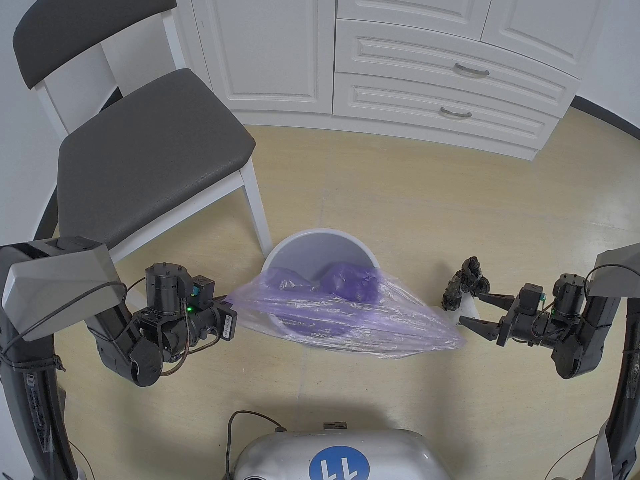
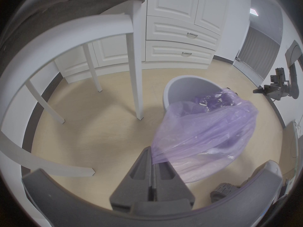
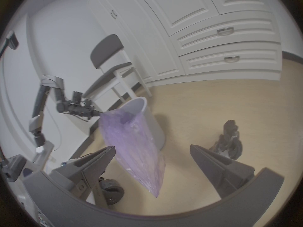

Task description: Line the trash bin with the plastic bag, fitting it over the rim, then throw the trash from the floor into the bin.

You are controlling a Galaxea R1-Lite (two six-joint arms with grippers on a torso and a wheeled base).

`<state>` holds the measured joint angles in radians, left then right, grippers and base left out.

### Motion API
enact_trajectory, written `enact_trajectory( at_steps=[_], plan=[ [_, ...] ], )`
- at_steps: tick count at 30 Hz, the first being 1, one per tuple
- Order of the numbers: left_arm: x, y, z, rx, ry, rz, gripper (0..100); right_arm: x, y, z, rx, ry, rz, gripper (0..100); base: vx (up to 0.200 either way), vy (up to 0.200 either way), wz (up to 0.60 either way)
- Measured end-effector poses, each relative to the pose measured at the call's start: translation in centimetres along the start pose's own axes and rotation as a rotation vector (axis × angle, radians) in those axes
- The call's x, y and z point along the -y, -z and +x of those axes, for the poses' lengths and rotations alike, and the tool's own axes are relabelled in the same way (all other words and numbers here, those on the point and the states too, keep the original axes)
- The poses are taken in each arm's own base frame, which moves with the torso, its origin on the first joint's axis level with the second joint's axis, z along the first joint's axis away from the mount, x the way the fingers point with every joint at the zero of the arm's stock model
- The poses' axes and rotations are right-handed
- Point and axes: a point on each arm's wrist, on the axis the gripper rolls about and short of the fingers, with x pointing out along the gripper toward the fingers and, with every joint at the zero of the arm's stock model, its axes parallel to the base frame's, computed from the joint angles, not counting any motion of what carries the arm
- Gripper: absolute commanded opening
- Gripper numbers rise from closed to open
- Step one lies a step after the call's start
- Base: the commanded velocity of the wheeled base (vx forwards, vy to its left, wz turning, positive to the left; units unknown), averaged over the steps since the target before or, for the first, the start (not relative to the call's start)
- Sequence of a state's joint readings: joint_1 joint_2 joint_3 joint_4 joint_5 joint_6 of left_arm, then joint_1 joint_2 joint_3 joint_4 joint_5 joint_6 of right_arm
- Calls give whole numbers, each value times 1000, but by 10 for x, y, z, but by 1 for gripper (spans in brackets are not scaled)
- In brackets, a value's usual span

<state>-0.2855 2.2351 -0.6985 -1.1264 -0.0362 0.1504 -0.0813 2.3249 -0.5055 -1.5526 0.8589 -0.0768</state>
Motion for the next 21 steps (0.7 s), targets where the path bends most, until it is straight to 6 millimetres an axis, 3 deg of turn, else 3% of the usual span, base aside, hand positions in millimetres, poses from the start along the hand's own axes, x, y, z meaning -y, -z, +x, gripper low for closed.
enact_trajectory(
  at_steps=[6,20,21],
  plan=[
    [8,-6,-8,11,16,9,0,-26,-15,19,-7,184,-47,100,0,0,0],
    [8,0,0,-3,16,9,0,-118,-51,60,37,526,-240,100,0,0,0],
    [8,0,1,-5,16,9,100,-127,-53,64,46,532,-247,100,0,0,0]
  ],
)
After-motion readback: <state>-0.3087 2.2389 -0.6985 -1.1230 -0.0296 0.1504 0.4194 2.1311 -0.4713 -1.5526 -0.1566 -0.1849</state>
